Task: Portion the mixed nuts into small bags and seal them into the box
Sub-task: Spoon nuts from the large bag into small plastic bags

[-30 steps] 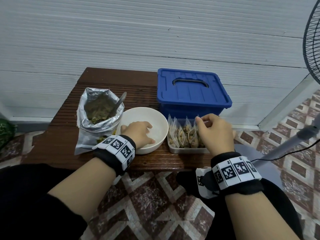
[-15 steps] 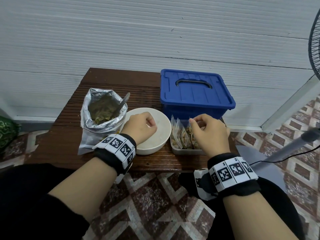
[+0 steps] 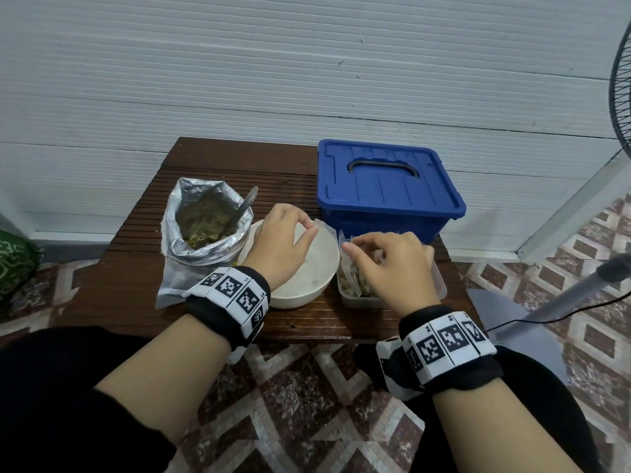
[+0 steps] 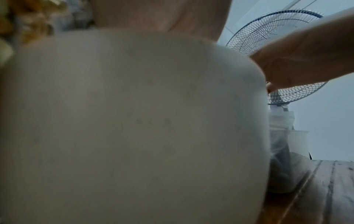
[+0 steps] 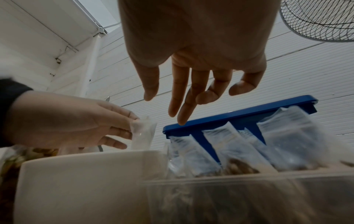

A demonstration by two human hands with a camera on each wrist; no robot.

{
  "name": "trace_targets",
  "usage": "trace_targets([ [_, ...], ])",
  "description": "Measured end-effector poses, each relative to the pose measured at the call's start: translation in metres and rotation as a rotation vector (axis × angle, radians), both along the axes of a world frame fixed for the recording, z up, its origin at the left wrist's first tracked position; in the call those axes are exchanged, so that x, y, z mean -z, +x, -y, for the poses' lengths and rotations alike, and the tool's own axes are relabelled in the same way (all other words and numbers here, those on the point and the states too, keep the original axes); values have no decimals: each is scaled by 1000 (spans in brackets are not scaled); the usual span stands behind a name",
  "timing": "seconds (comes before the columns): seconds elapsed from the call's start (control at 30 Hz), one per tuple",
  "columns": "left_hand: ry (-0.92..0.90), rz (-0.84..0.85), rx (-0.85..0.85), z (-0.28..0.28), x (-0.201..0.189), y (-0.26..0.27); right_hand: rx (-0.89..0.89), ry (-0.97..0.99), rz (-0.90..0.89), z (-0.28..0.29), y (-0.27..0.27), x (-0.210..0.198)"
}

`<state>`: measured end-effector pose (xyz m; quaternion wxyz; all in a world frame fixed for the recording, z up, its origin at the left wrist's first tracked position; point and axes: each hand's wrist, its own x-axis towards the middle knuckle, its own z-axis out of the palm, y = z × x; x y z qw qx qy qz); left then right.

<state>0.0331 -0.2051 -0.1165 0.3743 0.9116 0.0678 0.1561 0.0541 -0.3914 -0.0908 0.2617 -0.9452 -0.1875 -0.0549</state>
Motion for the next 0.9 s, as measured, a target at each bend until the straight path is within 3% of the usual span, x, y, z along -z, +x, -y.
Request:
trace_targets([
  [0.17,37,56,75,5,-13,-3,-74,0,-21,-6,-1,1],
  [0.33,74,67,191,8,-22,-4,-99,221,4,-9,-1,8],
  [0.47,-107,156,204,11,-25,-4,-67,468,-30,-9,1,7],
  [0.63,-293,119,144,13,-32,-5,-33,670,-177,-1,6,1],
  [0.77,-389,143,184,15,-38,-10,-24,678,-178,0,8,2],
  [0.9,-491,41,335,18,-50,-16,-80,664,-179,3,8,-2],
])
